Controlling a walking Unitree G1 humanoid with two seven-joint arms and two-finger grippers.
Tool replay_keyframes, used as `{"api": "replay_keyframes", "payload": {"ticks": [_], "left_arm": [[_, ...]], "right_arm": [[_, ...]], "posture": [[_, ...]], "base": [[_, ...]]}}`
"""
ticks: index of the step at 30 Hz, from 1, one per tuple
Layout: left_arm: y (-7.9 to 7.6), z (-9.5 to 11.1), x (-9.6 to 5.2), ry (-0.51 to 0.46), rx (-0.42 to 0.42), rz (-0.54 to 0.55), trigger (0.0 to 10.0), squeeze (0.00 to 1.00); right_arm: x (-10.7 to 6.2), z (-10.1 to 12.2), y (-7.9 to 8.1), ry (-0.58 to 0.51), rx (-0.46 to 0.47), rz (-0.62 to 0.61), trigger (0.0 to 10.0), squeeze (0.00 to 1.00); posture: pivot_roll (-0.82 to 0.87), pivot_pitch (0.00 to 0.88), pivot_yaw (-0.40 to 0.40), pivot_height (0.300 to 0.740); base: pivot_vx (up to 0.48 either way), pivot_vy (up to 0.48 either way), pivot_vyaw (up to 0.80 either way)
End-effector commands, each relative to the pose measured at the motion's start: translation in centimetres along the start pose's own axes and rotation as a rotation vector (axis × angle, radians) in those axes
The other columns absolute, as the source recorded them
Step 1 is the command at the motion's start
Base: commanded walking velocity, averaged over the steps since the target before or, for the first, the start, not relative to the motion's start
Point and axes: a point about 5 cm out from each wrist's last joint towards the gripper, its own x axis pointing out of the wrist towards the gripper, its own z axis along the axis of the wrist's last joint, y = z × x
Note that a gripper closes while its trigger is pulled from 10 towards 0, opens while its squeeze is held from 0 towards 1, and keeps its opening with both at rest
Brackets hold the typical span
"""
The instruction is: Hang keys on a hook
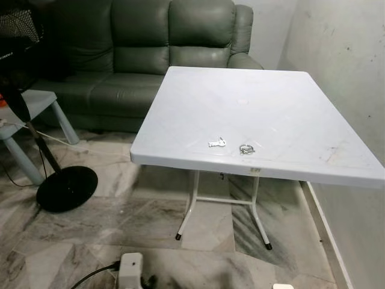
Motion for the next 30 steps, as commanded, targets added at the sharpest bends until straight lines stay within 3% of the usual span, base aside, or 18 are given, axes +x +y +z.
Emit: {"api": "replay_keyframes", "payload": {"ticks": [1, 2, 6, 9, 10, 14, 17, 26, 30], "left_arm": [[-0.3, 2.7, 0.5, -0.099, 0.02, -0.016, 10.0, 0.0], [-0.8, 4.7, 0.8, -0.172, 0.012, -0.025, 10.0, 0.0], [-1.2, 6.6, 1.0, -0.239, 0.004, -0.035, 10.0, 0.0], [-1.5, 9.4, 1.0, -0.333, 0.009, -0.062, 10.0, 0.0], [-1.6, 10.2, 1.0, -0.357, 0.021, -0.061, 10.0, 0.0], [-2.3, 13.7, 0.4, -0.509, 0.126, -0.105, 10.0, 0.0], [-2.7, 15.1, -0.1, -0.595, 0.153, -0.125, 10.0, 0.0], [-3.6, 16.6, -1.4, -0.733, 0.143, -0.186, 10.0, 0.0], [-3.4, 18.2, -3.1, -0.833, 0.104, -0.222, 10.0, 0.0]], "right_arm": [[0.4, 2.3, -0.2, -0.106, 0.014, 0.007, 10.0, 0.0], [0.6, 4.1, -0.2, -0.187, 0.012, 0.016, 10.0, 0.0], [0.7, 5.8, -0.1, -0.271, 0.011, 0.028, 10.0, 0.0], [0.7, 8.5, 0.2, -0.407, 0.047, 0.062, 10.0, 0.0], [0.5, 9.4, 0.2, -0.454, 0.053, 0.073, 10.0, 1.0], [-0.3, 13.0, 0.2, -0.646, 0.057, 0.095, 10.0, 1.0], [-1.0, 14.3, 0.1, -0.737, 0.04, 0.112, 10.0, 1.0], [-3.2, 16.5, 0.3, -0.92, 0.004, 0.128, 10.0, 1.0], [-5.3, 18.4, 1.0, -1.043, 0.038, 0.162, 10.0, 1.0]], "posture": [[0.02, 0.023, 0.016, 0.74], [0.02, 0.023, 0.016, 0.74], [0.02, 0.029, 0.018, 0.74], [0.01, 0.035, 0.022, 0.74], [0.01, 0.035, 0.022, 0.74], [0.01, 0.037, 0.026, 0.74], [0.01, 0.035, 0.029, 0.74], [0.01, 0.036, 0.029, 0.74], [0.01, 0.035, 0.031, 0.74]], "base": [[0.0, 0.0, 0.0], [0.0, 0.0, 0.0], [0.0, 0.0, 0.0], [0.0, 0.0, 0.0], [0.0, 0.0, 0.0], [0.0, 0.0, 0.0], [0.0, 0.0, 0.0], [0.0, 0.0, 0.0], [0.0, 0.0, 0.0]]}}
